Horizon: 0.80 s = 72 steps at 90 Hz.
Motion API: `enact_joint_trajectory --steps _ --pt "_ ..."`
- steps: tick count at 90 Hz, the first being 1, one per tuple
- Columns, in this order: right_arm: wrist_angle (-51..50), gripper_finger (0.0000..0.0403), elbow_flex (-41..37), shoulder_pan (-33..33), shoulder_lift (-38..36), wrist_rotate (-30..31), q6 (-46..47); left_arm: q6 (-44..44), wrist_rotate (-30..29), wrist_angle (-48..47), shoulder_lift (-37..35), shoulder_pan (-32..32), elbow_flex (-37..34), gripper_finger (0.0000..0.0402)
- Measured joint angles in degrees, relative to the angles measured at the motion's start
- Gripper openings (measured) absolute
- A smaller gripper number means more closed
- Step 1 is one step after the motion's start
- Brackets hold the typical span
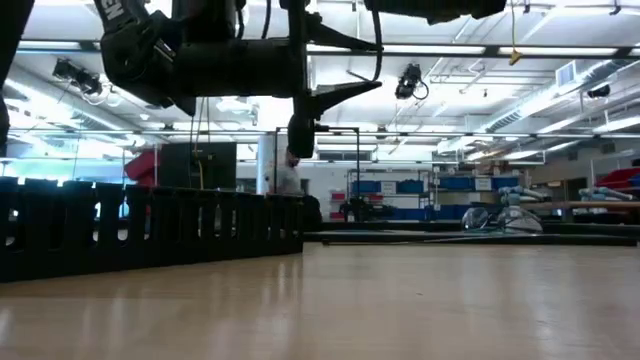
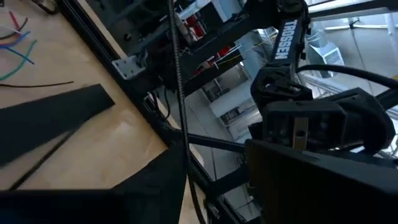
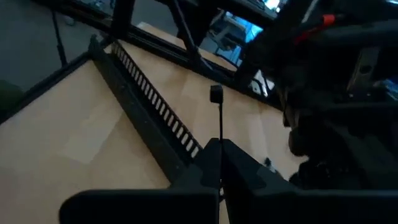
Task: Ziptie cables
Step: Insert the black zip tie into the locking head
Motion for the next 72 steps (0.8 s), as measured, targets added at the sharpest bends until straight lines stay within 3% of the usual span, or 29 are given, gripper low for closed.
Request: enact_joint_trajectory --steps 25,72 --pt "-1.07 0.0000 0.00 1.34 0.00 4.10 0.14 1.23 0.50 -0.13 0.00 1.44 0.00 0.0156" --pt "-3.10 0.0000 0.00 1.37 0.00 4.16 2.95 3.34 -0.29 0.14 0.00 4.32 -0.02 0.0156"
